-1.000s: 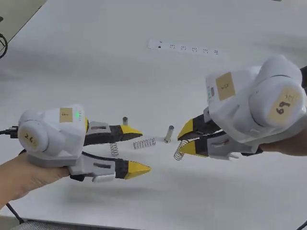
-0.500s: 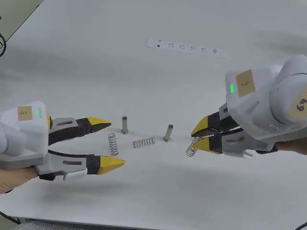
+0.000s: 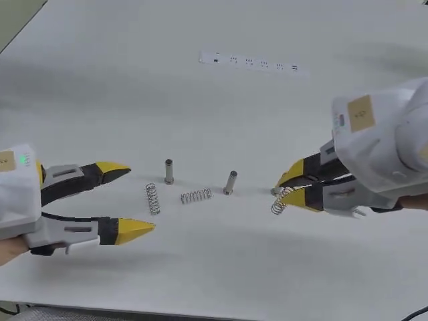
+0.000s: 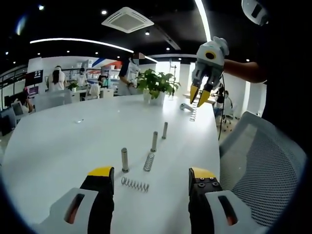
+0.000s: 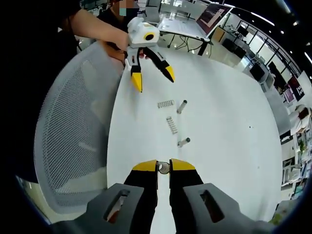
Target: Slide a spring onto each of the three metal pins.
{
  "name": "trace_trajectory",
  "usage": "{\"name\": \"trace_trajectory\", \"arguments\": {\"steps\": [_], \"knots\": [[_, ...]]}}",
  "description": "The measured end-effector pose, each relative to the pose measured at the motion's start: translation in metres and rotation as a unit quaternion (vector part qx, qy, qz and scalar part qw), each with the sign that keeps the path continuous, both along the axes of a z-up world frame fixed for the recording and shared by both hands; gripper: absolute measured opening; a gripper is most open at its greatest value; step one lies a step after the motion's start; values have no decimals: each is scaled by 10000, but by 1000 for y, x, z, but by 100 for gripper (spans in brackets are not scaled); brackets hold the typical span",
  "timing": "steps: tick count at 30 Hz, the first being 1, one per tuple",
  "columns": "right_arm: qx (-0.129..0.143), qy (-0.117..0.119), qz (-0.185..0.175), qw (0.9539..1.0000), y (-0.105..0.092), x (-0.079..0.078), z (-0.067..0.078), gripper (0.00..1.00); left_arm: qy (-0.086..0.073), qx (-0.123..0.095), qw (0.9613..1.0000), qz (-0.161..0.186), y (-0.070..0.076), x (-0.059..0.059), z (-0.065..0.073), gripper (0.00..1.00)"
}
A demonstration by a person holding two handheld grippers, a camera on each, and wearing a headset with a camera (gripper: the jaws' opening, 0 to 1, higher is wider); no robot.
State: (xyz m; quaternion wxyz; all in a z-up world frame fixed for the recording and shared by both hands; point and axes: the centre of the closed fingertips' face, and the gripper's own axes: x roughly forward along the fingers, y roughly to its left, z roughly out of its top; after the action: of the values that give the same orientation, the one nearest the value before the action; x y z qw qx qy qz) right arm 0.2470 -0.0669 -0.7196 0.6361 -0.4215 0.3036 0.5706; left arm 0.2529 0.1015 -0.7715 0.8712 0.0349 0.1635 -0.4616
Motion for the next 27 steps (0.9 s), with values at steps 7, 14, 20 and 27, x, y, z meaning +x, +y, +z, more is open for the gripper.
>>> {"name": "trace_trajectory", "arguments": {"steps": [7, 14, 20, 27], "knots": [[12, -46, -171, 9998, -9, 6, 1, 4, -33, -12, 10000, 68, 3, 6, 2, 61], [27, -145, -348, 9993, -20, 17, 5, 4, -16, 30, 10000, 72, 8, 5, 0, 64], [0, -194, -453, 9988, -27, 34, 7, 4, 14, 8, 9999, 169, 16, 5, -2, 65], [-141, -247, -459, 9985, -31, 51, 5, 4, 11, -28, 9998, 171, 17, 6, 0, 65]]}}
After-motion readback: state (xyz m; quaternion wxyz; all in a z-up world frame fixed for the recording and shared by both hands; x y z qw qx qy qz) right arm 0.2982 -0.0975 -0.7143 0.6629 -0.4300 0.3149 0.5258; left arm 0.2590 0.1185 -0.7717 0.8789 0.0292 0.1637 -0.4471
